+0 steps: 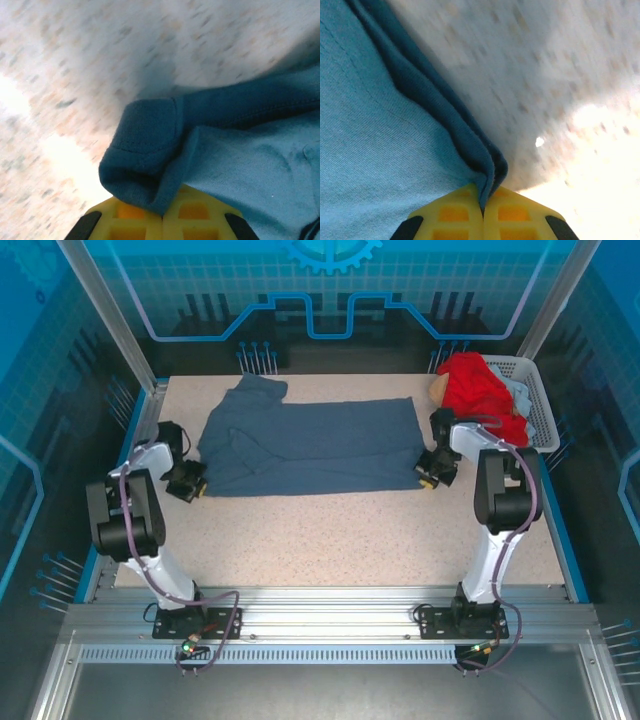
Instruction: Fold and stack the t-shirts
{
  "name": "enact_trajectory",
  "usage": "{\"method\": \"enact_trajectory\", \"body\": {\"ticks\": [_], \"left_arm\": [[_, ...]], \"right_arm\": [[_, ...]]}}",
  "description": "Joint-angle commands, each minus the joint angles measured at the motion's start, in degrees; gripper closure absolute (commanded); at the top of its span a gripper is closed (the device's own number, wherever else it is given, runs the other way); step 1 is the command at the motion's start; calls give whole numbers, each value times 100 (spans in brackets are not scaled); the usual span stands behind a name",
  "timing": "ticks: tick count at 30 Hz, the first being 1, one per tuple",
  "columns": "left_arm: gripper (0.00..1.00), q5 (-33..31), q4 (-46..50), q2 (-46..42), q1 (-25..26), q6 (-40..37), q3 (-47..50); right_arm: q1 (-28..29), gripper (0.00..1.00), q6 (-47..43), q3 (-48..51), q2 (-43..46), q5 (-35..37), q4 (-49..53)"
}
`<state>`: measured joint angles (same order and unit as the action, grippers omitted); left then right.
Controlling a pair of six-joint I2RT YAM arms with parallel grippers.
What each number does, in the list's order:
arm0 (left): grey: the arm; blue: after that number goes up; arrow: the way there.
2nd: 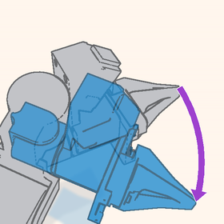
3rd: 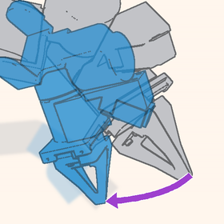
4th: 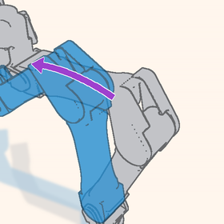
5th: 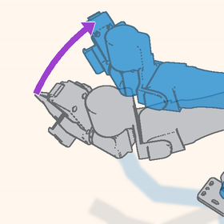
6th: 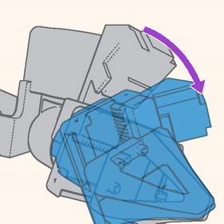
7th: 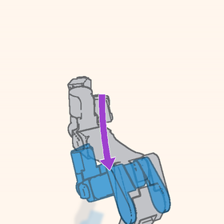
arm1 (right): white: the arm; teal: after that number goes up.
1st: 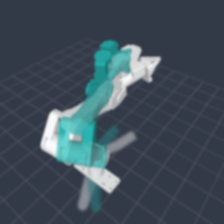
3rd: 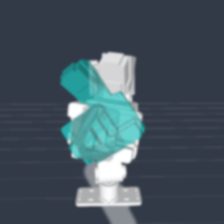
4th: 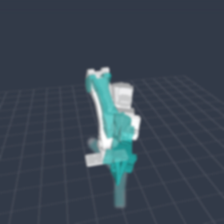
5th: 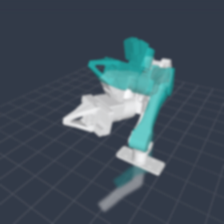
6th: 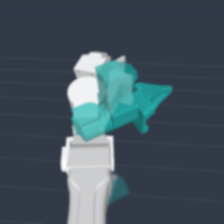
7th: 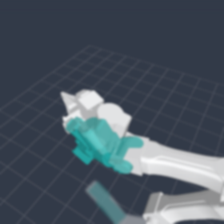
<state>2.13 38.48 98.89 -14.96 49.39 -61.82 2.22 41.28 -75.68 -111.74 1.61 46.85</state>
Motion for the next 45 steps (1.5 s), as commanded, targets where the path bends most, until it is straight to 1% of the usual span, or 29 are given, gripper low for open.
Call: {"method": "enact_trajectory", "body": {"ticks": [1,6,12,15,19,20,21,23,24,25,26,28,29,30,32,34,36,38,41,45], "left_arm": [[100,-224,426,-719,-38,264,631],[100,-384,707,-1630,41,622,1461],[100,-632,1367,-2626,50,942,2001],[100,-738,1657,-2863,77,1041,2126],[100,-720,1668,-2991,98,1125,2262],[92,-698,1661,-3021,110,1113,2221],[77,-752,1685,-3089,178,1093,2115],[53,-1028,1834,-3187,440,1086,1748],[50,-1103,1872,-3202,619,1062,1523],[49,-1110,1862,-3202,764,1042,1356],[49,-1049,1787,-3192,947,1020,1212],[48,-704,1475,-3106,1320,1010,1090],[48,-465,1223,-3051,1519,988,1091],[47,-150,928,-2950,1718,974,1137],[47,366,528,-2733,2046,1092,1273],[47,658,139,-2536,2350,1183,1434],[46,794,-48,-2291,2617,1321,1522],[46,850,-222,-2103,2827,1413,1581],[46,924,-502,-1824,3059,1541,1685],[50,806,-454,-1496,3215,1478,1667]], "right_arm": [[46,100,288,657,577,348,504],[98,100,599,1691,1467,443,820],[191,100,706,2454,2233,707,1234],[191,100,688,2787,2413,684,1241],[202,100,769,2951,2556,592,1272],[208,92,788,2954,2613,566,1281],[212,79,810,2945,2695,557,1298],[268,59,807,2813,2908,614,1369],[342,52,798,2683,3053,701,1419],[422,48,769,2578,3190,772,1448],[533,46,711,2399,3352,838,1428],[758,43,456,2214,3662,715,1145],[878,40,266,2182,3802,474,849],[977,36,65,2216,3913,66,459],[1090,36,-187,2318,3990,-864,-288],[1337,36,-295,2260,3957,-1310,-654],[1620,34,-404,2143,3892,-1529,-866],[1761,34,-397,2076,3815,-1669,-955],[1824,34,-327,2074,3723,-1693,-967],[1812,34,-298,2086,3703,-1681,-956]]}}
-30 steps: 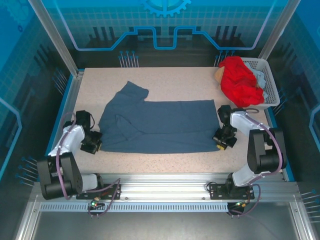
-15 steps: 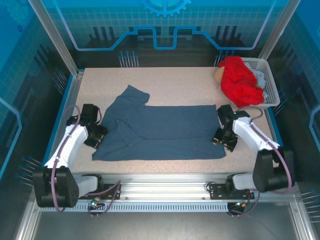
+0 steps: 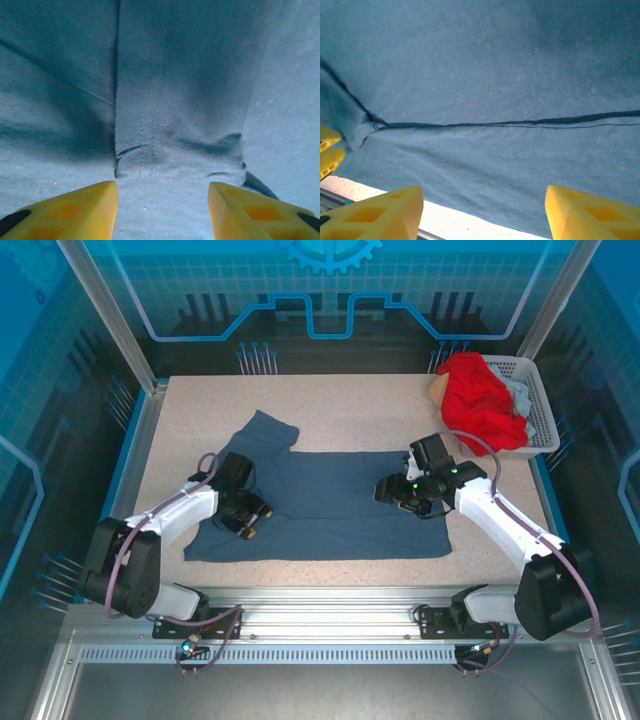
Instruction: Fold and stack the t-shirts
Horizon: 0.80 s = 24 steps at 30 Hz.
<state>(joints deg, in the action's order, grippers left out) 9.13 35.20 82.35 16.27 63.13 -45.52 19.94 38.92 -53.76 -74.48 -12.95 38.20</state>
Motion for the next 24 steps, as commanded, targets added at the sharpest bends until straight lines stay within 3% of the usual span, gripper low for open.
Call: {"method": "enact_trajectory", "body": {"ticks": [1,15,18,22,24], "left_arm": [[50,45,-98,203,104,73,31],[60,-269,-91,516,137,-244,39],[71,-336,-92,515,148,-331,-44],[96,-502,44,526,207,-473,-329],[100,-564,142,585,251,-592,-523]], "right_arm": [[36,34,-61,-113,-15,-217,-85],[12,35,-29,-21,48,-223,-13],[-16,36,-34,-20,-8,-210,-6],[-74,38,-18,-36,-79,-213,-11],[-103,38,-24,-64,-115,-216,-9]]}}
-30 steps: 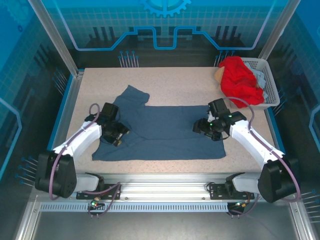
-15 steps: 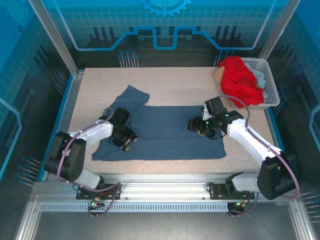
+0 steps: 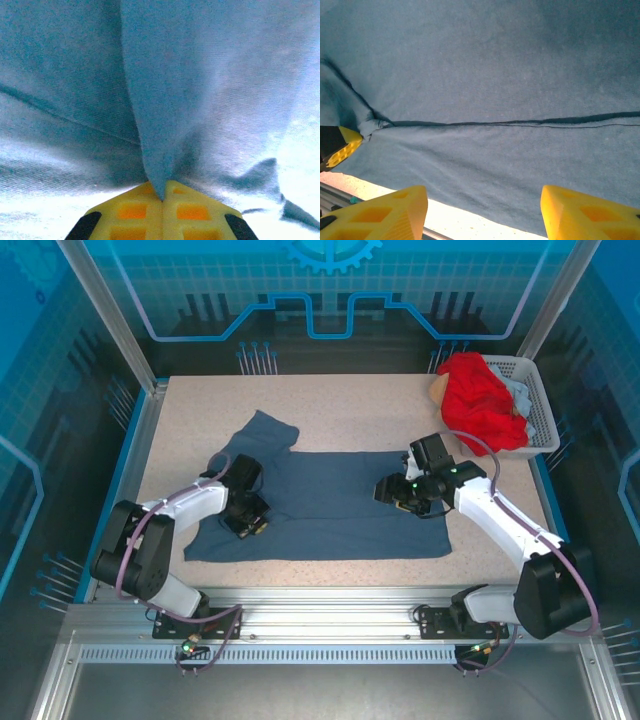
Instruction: Fold and stack the t-shirts
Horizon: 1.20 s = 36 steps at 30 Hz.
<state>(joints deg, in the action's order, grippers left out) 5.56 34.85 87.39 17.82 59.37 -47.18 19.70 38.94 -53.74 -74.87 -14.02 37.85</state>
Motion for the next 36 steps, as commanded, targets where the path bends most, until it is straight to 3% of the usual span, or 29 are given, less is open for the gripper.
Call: {"method": "enact_trajectory", "body": {"ticks": [1,21,24,25,26,30,36], "left_arm": [[100,-222,241,145,128,-283,-493],[99,-832,1511,2711,823,-2029,-3742],[49,-1129,1718,2629,831,-2006,-3885],[40,-1294,1794,2510,837,-1966,-3895],[38,-1415,1836,2377,837,-1909,-3883],[38,-1677,1870,1628,782,-1604,-3562],[54,-591,1091,908,-238,-874,-2318]], "right_arm": [[-93,39,-35,-84,-94,-101,38],[-294,42,-35,-83,-250,-170,58],[-309,42,-44,-80,-270,-178,73],[-303,42,-44,-83,-265,-163,82],[-312,42,-37,-74,-259,-143,87],[-397,42,-12,-47,-239,36,112],[-805,48,123,-330,-684,452,143]]}}
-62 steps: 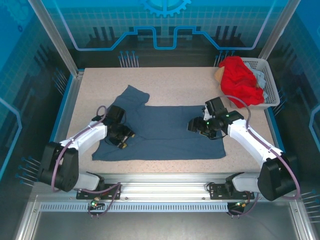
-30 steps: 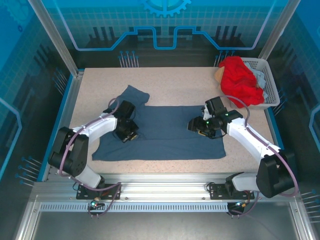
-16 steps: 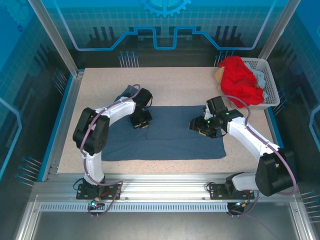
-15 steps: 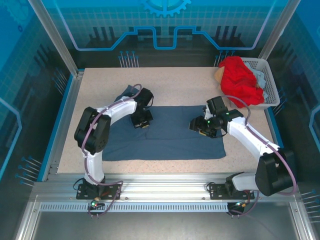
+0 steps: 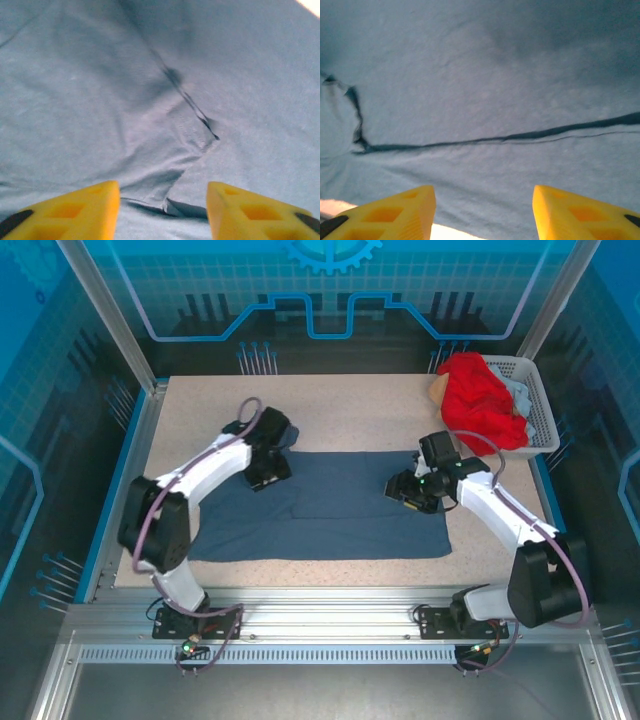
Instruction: Fold and stack the t-shirts
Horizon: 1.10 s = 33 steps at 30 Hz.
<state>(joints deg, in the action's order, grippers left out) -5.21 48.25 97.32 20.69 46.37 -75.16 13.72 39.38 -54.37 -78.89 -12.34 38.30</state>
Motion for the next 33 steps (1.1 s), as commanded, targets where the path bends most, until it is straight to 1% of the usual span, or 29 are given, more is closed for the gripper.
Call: {"method": "enact_trajectory", "body": {"ticks": [1,3,7,9,11,13,15,20,25,28,33], "left_arm": [[57,698,-416,-90,-766,526,624],[59,989,-740,-49,-1155,638,704],[63,1166,-1069,283,-1701,968,503],[68,1195,-912,444,-1787,1256,379],[74,1060,-794,418,-1779,1512,422],[76,1051,-933,282,-1774,1819,727],[77,1036,-1004,265,-1787,1960,964],[78,643,-759,433,-1983,1941,1126],[77,816,-724,712,-2527,1744,1275],[77,800,-690,830,-2754,1563,1200],[77,697,-530,978,-2935,1368,923]], "right_arm": [[-300,50,63,-407,-455,359,118],[-460,53,-5,-759,-745,511,117],[-563,55,-348,-1676,-1329,959,145],[-575,58,-429,-2194,-1740,1198,413],[-605,60,-432,-2518,-2097,1229,578],[-607,60,-390,-2618,-2323,1239,544],[-616,60,-324,-2671,-2492,1249,512],[-619,60,-370,-3036,-2894,1798,731],[-650,55,-712,-3638,-3409,2428,1006],[-695,53,-815,-4002,-3786,2597,1129],[-770,51,-759,-4641,-4383,2666,1399]]}}
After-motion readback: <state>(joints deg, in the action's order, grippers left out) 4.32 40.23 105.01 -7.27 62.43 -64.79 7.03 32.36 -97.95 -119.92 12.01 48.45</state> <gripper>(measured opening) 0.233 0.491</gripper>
